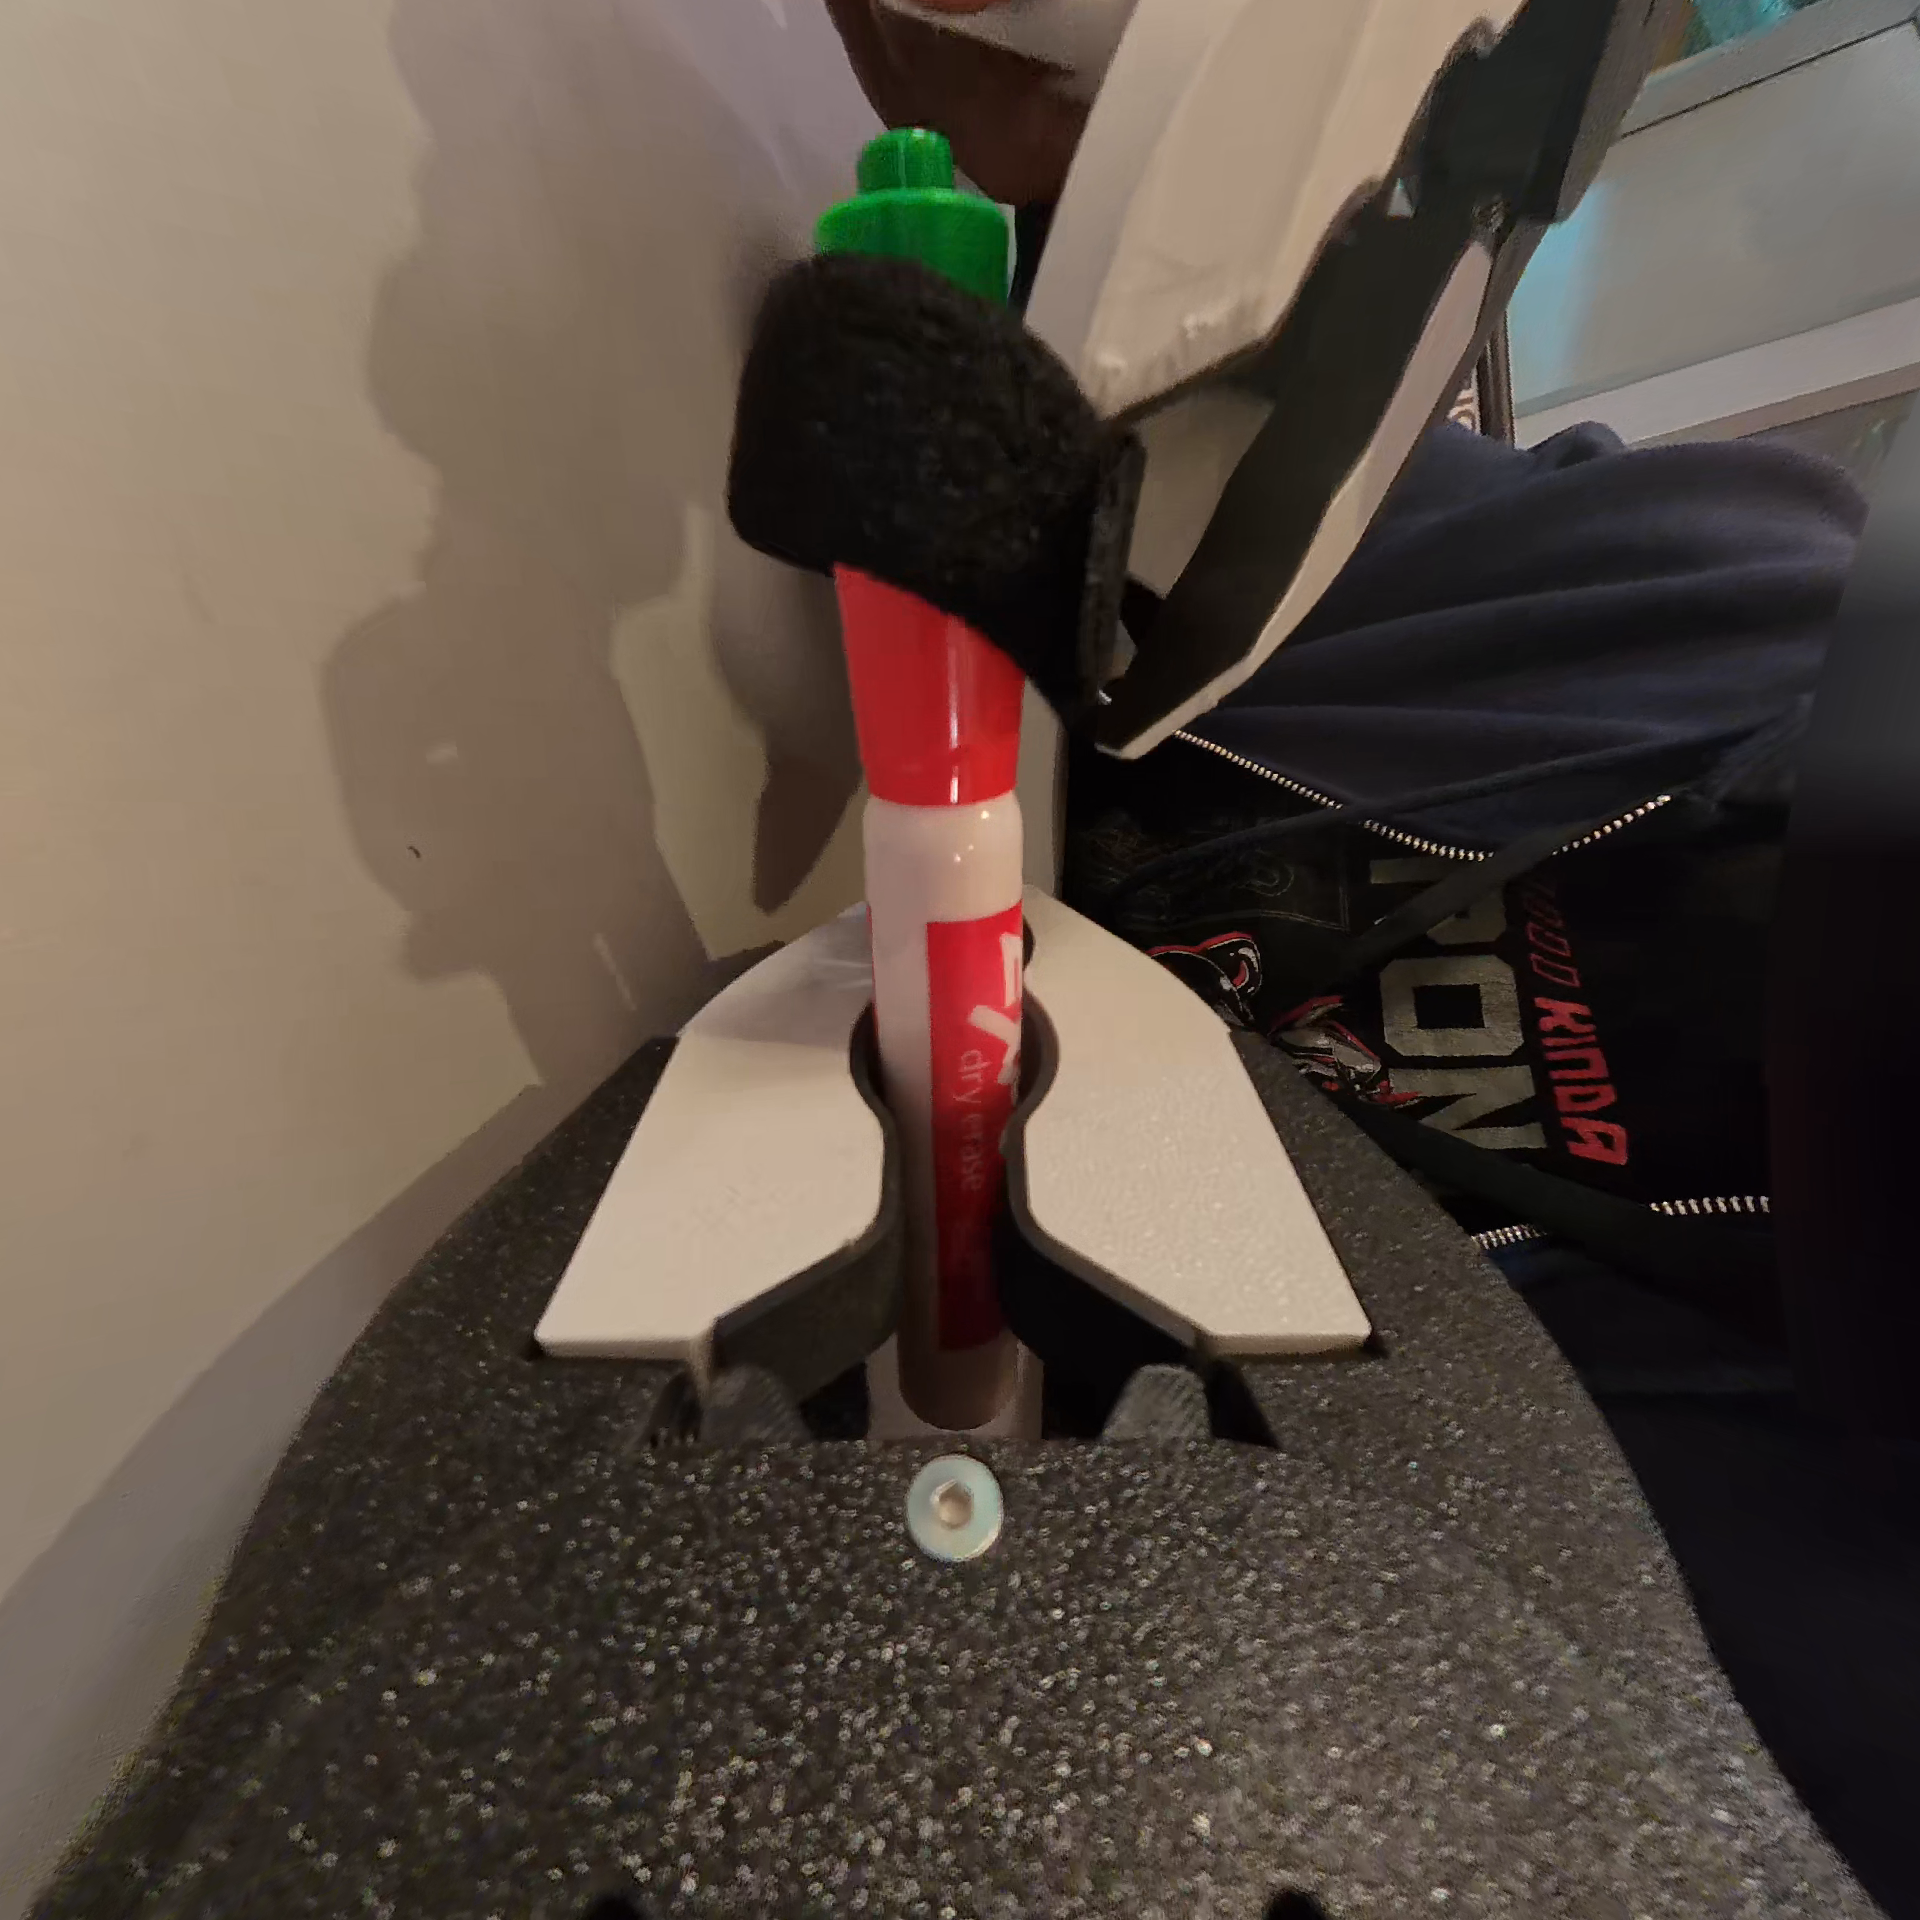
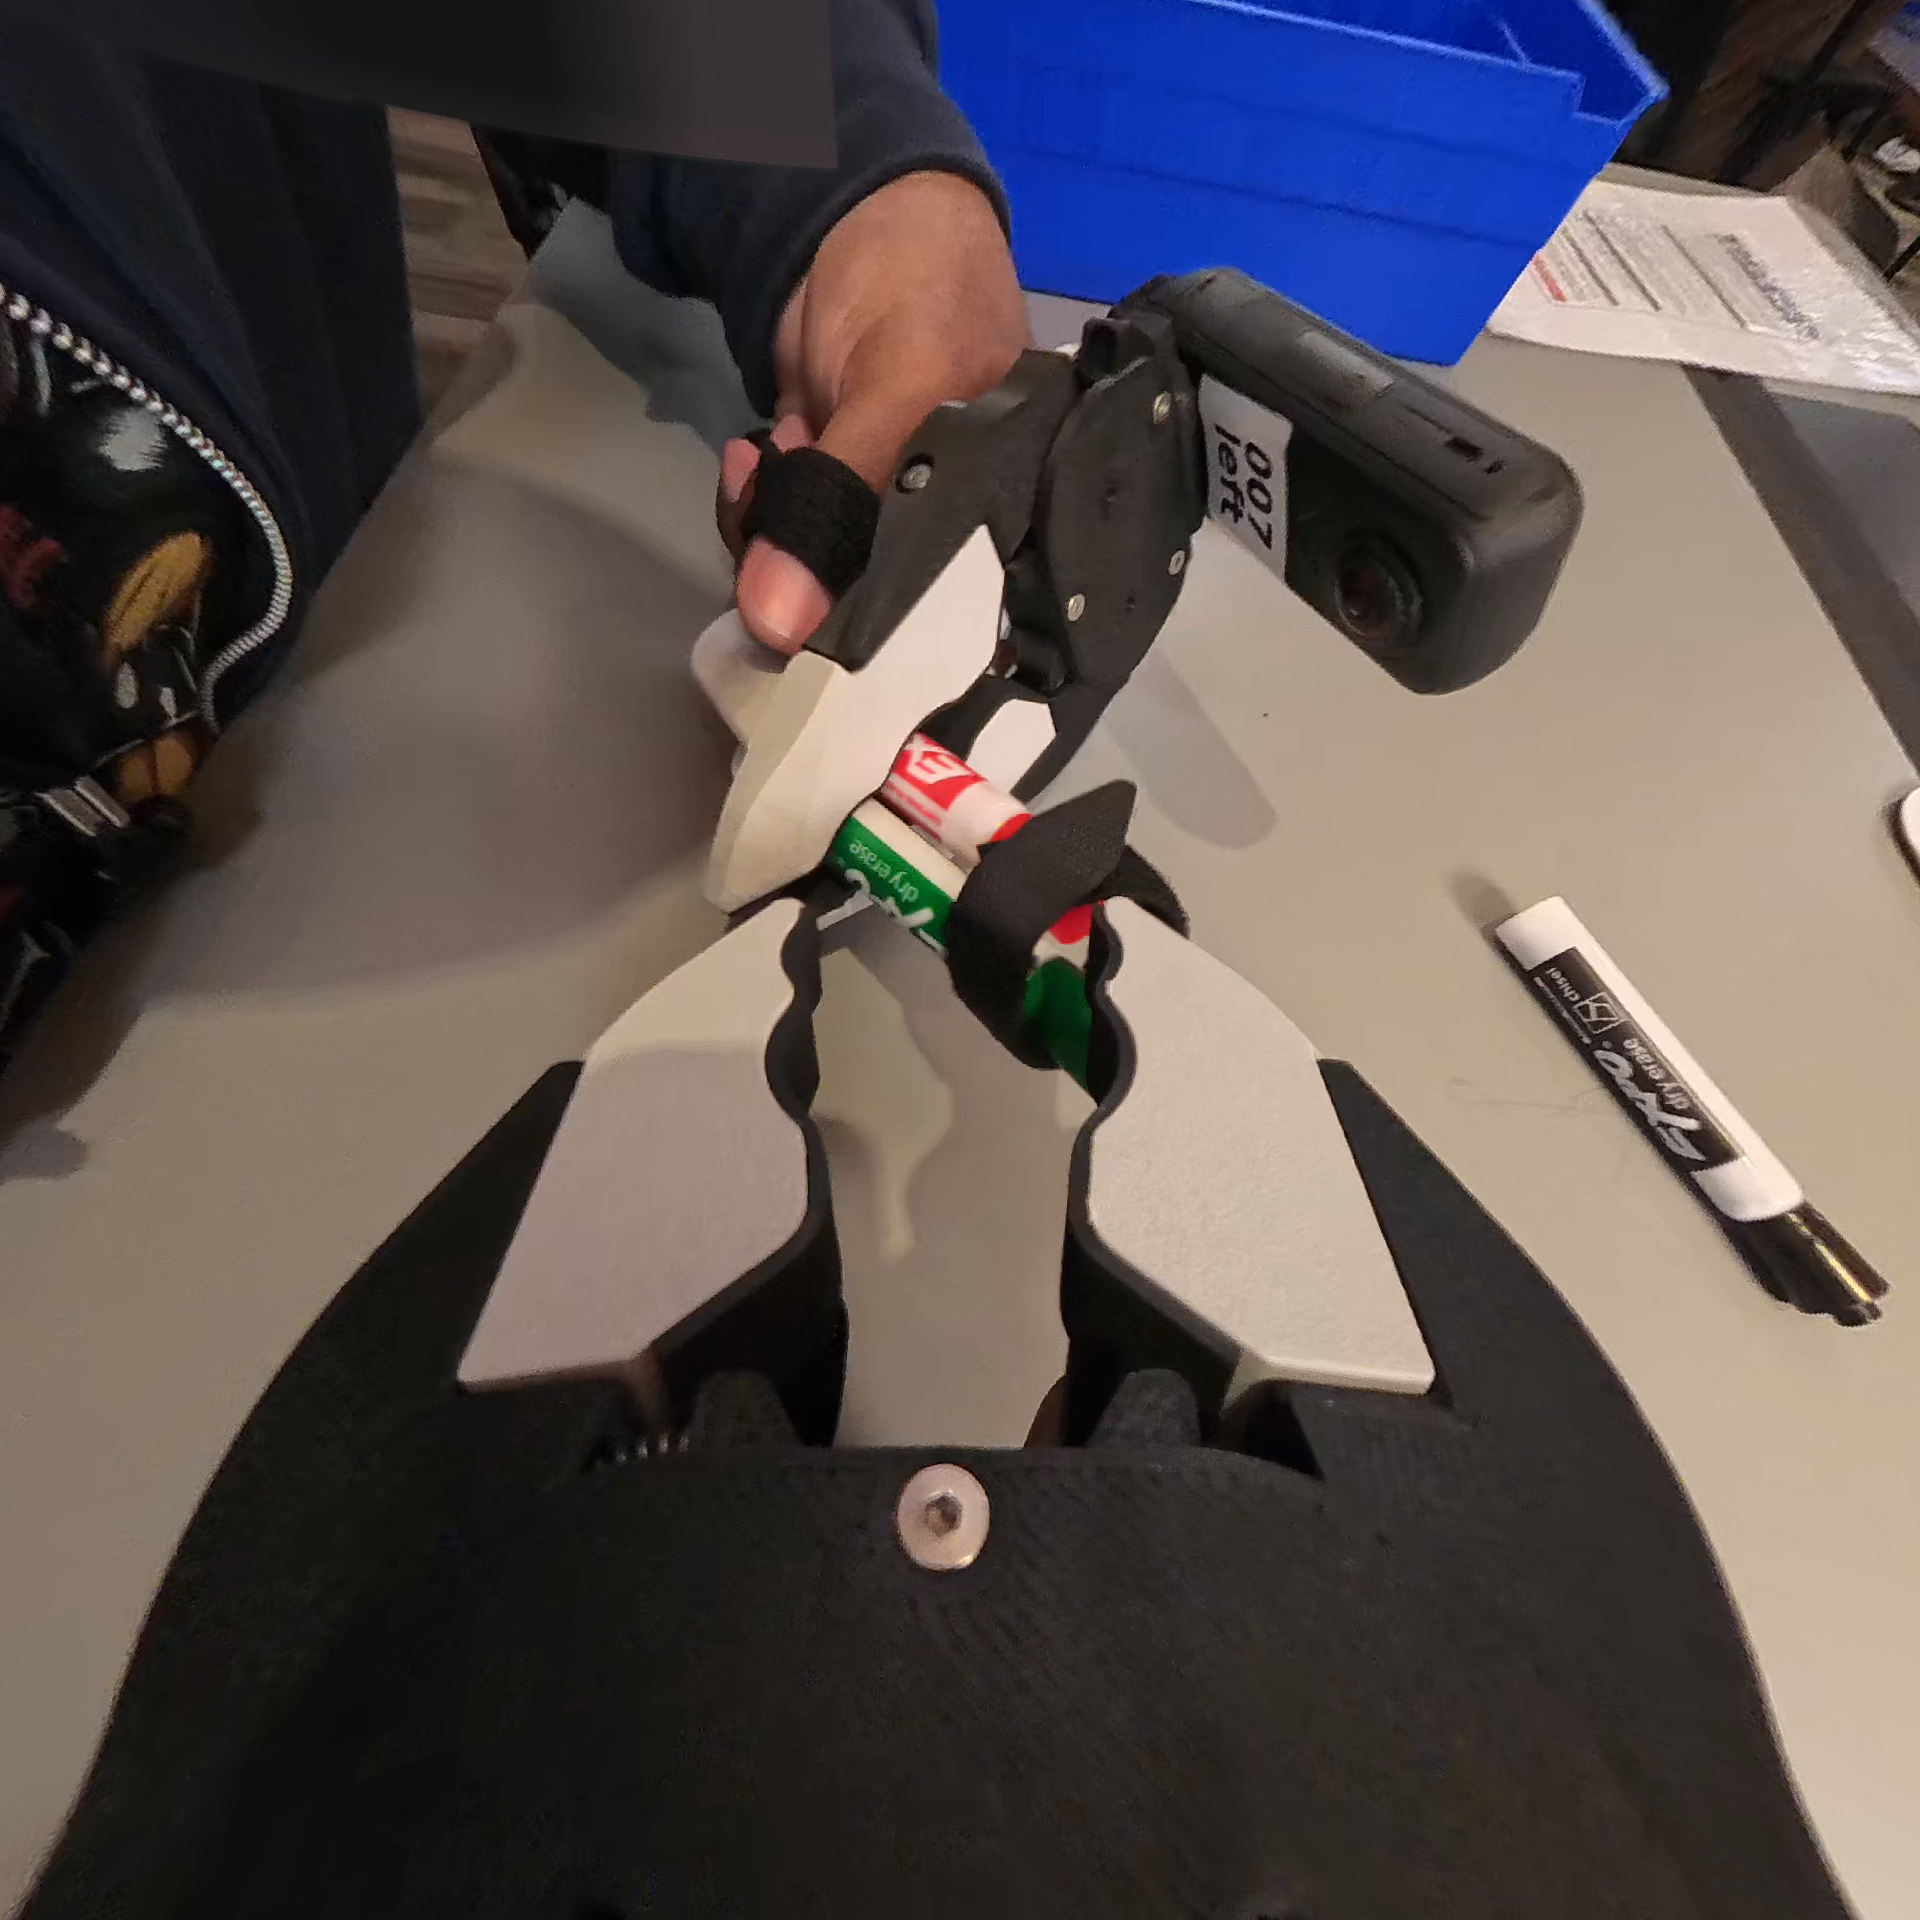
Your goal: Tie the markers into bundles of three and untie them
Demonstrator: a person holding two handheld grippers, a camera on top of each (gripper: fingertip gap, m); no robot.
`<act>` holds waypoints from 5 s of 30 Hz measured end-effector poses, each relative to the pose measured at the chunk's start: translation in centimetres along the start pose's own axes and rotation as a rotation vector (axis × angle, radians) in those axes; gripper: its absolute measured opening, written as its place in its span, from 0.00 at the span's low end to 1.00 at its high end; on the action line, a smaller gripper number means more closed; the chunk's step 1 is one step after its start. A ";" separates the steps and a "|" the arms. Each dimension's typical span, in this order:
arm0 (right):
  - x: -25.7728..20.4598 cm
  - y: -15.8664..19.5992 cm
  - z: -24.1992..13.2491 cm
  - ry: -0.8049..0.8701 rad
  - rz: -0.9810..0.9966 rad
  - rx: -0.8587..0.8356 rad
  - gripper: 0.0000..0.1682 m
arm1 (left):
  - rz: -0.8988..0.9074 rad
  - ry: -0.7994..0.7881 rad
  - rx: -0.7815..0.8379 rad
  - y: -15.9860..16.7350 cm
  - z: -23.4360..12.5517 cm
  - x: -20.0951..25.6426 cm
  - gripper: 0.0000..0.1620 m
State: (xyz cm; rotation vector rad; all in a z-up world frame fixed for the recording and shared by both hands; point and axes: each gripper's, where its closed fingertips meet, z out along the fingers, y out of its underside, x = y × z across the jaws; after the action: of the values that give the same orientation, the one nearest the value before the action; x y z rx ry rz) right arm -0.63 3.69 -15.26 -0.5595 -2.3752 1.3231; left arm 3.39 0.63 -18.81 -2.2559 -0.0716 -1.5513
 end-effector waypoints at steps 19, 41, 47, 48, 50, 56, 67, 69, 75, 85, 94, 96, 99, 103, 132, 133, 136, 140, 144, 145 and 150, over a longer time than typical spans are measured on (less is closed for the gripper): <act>0.7 -0.7 -1.7 -0.010 0.107 0.118 0.37 | 0.021 0.021 -0.013 -0.6 1.0 1.2 0.09; -1.4 0.0 -0.3 -0.398 0.583 0.195 0.27 | 0.014 -0.005 -0.145 0.2 2.2 1.7 0.09; -0.4 -0.5 -2.1 -0.293 0.505 0.248 0.25 | 0.009 -0.013 -0.149 0.0 2.4 1.8 0.10; -0.1 -0.3 -2.2 -0.283 0.515 0.249 0.24 | 0.006 -0.014 -0.151 0.0 2.5 1.8 0.09; 0.0 0.0 -2.2 -0.279 0.534 0.240 0.23 | 0.002 -0.019 -0.158 0.1 2.5 1.8 0.10; -2.1 0.1 -0.8 -0.325 0.463 0.171 0.21 | 0.003 -0.041 -0.217 0.7 2.8 1.8 0.10; -1.2 1.3 -2.8 -0.286 0.459 0.164 0.20 | 0.026 -0.099 -0.309 1.4 2.6 1.6 0.09; -1.2 1.9 -3.4 -0.277 0.457 0.128 0.20 | 0.035 -0.107 -0.317 1.5 2.4 1.6 0.09; -2.4 2.7 -3.5 -0.330 0.479 0.094 0.17 | 0.050 -0.132 -0.358 2.1 2.1 1.6 0.09; -2.9 0.6 -1.4 -0.297 0.481 0.178 0.16 | 0.062 -0.186 -0.430 2.4 2.1 1.4 0.09; -3.1 0.0 -1.2 -0.266 0.472 0.183 0.13 | 0.074 -0.207 -0.456 2.5 2.1 1.6 0.10; -2.9 -0.2 -1.3 -0.256 0.467 0.202 0.11 | 0.075 -0.206 -0.452 2.5 2.1 1.6 0.09; -2.9 -0.1 -1.3 -0.252 0.458 0.198 0.11 | 0.074 -0.206 -0.441 2.4 2.0 1.6 0.10; -2.8 0.1 -1.5 -0.254 0.460 0.183 0.11 | 0.073 -0.199 -0.428 2.3 1.9 1.6 0.10; -1.4 0.9 -3.7 -0.212 0.429 0.164 0.26 | 0.057 -0.126 -0.310 1.3 2.0 1.9 0.09; -1.3 0.9 -3.8 -0.186 0.390 0.160 0.28 | 0.053 -0.122 -0.303 1.2 1.9 1.9 0.09; -1.3 1.1 -4.2 -0.084 0.197 0.104 0.35 | 0.034 -0.097 -0.273 0.9 1.9 2.0 0.09; -0.5 2.7 -4.0 0.141 -0.151 -0.076 0.44 | 0.015 -0.081 -0.261 0.9 1.8 1.8 0.09; -0.3 3.9 -3.0 0.245 -0.368 -0.207 0.45 | 0.010 -0.069 -0.285 1.3 2.0 1.9 0.09; -0.4 4.1 -2.7 0.247 -0.393 -0.225 0.44 | 0.014 -0.068 -0.293 1.4 2.0 1.9 0.09; -1.5 4.1 -1.2 0.229 -0.439 -0.228 0.42 | 0.017 -0.076 -0.328 1.6 2.5 1.9 0.09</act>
State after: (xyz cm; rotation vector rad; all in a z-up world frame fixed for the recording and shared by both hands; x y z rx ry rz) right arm 1.90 5.73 -18.40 -0.2119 -2.2946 0.7632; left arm 6.74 -0.33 -18.30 -2.5569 0.1941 -1.5630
